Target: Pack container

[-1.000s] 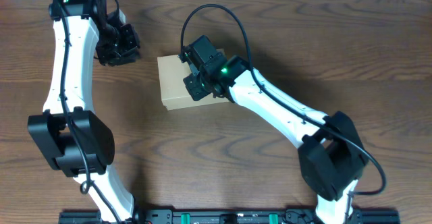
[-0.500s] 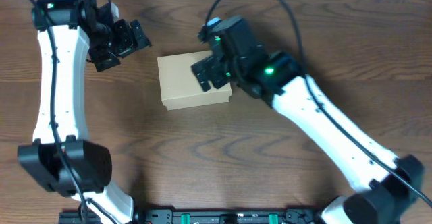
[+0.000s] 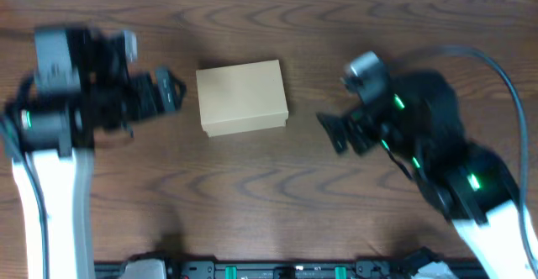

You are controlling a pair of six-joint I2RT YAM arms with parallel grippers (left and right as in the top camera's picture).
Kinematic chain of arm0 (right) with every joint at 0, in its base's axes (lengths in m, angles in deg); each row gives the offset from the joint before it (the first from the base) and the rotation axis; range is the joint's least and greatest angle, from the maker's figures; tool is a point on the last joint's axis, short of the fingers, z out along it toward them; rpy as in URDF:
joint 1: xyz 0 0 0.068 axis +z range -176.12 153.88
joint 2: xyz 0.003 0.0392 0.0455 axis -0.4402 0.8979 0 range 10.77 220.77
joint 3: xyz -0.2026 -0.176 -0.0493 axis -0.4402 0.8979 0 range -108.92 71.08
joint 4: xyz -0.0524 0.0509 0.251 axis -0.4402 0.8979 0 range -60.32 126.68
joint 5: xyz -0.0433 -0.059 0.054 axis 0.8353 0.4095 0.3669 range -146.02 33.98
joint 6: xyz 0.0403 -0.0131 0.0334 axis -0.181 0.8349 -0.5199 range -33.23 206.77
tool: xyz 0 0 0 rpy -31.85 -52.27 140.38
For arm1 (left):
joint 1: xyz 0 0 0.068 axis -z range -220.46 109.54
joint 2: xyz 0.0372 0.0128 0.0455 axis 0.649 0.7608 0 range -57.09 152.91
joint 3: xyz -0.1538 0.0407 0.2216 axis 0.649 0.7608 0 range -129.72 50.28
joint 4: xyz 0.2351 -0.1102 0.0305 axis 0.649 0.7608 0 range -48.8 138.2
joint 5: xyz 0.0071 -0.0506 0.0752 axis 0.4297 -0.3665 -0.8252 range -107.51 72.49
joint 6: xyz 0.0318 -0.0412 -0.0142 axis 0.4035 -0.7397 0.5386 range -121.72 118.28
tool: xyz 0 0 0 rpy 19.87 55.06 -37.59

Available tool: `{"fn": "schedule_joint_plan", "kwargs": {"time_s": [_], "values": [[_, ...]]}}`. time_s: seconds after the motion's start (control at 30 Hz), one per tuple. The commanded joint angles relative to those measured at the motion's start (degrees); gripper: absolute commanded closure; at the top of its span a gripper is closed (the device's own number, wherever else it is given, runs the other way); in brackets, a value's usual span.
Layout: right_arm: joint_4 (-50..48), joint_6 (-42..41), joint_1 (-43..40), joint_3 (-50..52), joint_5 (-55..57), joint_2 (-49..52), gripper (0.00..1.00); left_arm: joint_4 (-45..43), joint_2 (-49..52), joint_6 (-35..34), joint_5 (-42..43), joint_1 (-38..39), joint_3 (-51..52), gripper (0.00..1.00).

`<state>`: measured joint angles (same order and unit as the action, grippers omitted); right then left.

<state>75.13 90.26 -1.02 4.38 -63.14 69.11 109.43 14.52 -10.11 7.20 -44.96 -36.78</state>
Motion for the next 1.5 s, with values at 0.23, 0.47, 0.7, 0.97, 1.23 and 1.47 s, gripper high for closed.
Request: {"fn": "schedule_joint_plan", "kwargs": {"time_s": [0.23, 0.47, 0.7, 0.97, 1.23, 1.47], "values": [[4.26, 0.72, -1.14, 15.63, -2.10, -25.99, 0.01, -11.41, -35.39, -2.36, 4.11, -0.31, 32.44, 0.05], [7.26, 0.39, -1.11, 16.24, -2.14, -30.97, 0.01, -11.80, -52.33, -1.92, 5.70, -0.31, 42.95, 0.05], [8.37, 0.39, -1.14, 16.24, -2.14, -30.93, 0.01, -12.22, -58.84, -1.92, 7.91, -0.31, 45.46, 0.05], [8.37, 0.39, -1.14, 16.24, -2.14, -30.93, 0.01, -12.68, -58.77, -0.46, 3.96, -0.31, 45.51, 0.05], [8.37, 0.39, -1.11, 16.24, -2.14, -30.93, 0.01, -14.49, -58.77, 7.26, -10.78, -0.31, 46.18, 0.05], [8.37, 0.39, -1.14, 16.24, -2.14, -30.93, 0.01, -18.82, -59.30, 20.35, -13.31, -0.42, 51.23, 0.04]]}}
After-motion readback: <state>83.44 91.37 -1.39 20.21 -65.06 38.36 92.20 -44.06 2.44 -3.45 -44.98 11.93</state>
